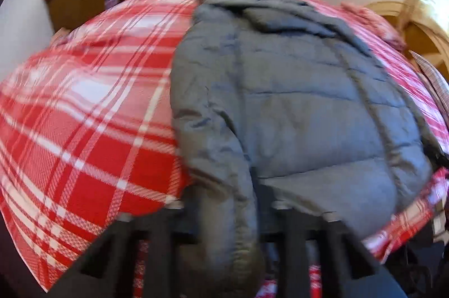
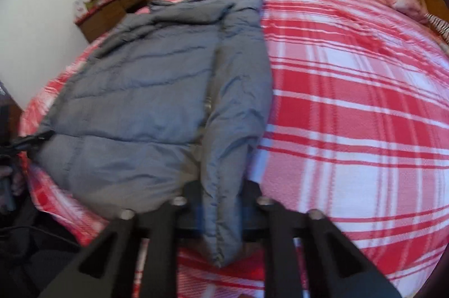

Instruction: Fold large clothes

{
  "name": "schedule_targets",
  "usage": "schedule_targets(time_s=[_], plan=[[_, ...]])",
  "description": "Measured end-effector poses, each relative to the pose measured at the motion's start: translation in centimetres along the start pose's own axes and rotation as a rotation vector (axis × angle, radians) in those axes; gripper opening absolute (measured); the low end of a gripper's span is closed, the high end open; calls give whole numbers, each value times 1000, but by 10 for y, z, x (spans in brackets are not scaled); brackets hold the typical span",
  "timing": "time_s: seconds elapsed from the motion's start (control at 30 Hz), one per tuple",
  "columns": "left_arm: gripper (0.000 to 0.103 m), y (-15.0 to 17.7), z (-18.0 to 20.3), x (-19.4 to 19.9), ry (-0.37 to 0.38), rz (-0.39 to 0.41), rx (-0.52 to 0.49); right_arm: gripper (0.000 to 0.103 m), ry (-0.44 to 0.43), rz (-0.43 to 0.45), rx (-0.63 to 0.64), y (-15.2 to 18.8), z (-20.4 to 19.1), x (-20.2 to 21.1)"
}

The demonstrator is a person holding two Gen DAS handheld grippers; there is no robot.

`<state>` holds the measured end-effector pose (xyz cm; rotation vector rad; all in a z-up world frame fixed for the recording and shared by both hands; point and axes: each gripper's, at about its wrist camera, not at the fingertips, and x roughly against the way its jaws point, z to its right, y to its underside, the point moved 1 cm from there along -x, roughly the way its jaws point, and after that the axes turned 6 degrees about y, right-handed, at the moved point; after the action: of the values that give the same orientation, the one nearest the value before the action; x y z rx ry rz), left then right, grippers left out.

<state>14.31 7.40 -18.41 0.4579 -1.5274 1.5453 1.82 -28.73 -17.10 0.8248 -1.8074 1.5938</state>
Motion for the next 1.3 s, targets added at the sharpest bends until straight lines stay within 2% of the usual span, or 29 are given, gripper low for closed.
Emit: schedule_targets(time_s=[0.07, 0.13, 0.33, 0.4, 0.5, 0.6, 0.73, 0.83, 0.97, 1.03, 1.07, 1.13, 1.17, 1.2, 1.27, 1.3], plan=[[12, -4, 12, 19, -9, 44, -52, 11, -28, 60, 0, -7, -1, 17], [10, -9, 20, 45, 14, 114, -80, 10, -49, 118, -16, -14, 2, 38], [8, -24, 28, 156, 97, 341, -117, 10, -90, 328, -49, -35, 7, 130], [8, -25, 30, 188, 120, 397, -120, 10, -97, 400, -41, -41, 1, 159], [8, -31, 30, 210, 126, 445, -124, 10, -117, 486, -33, -52, -6, 188], [9, -55, 29, 189, 69, 438, -159, 10, -105, 502, -27, -81, -7, 171], [9, -107, 23, 123, -34, 420, -154, 10, -78, 475, -75, -140, 9, 99], [13, -139, 13, 77, -69, 422, -123, 10, -45, 435, -139, -180, 22, 42], [18, -177, 2, 28, -95, 374, -66, 10, -27, 394, -195, -204, 35, -3], [22, -185, -4, 22, -103, 390, -46, 10, -12, 375, -197, -214, 40, -20], [29, -189, -8, 20, -107, 404, -28, 10, -5, 368, -195, -218, 41, -25], [59, -196, -17, 20, -166, 443, 10, 10, 17, 342, -198, -227, 44, -41], [86, -199, -21, 23, -230, 484, 29, 10, 27, 330, -202, -231, 47, -50], [96, -202, -21, 27, -262, 520, 44, 10, 33, 313, -213, -235, 49, -59], [96, -207, -31, 32, -255, 589, 71, 10, 40, 283, -229, -241, 51, -76], [96, -210, -31, 30, -264, 582, 77, 10, 45, 274, -235, -245, 51, -82]])
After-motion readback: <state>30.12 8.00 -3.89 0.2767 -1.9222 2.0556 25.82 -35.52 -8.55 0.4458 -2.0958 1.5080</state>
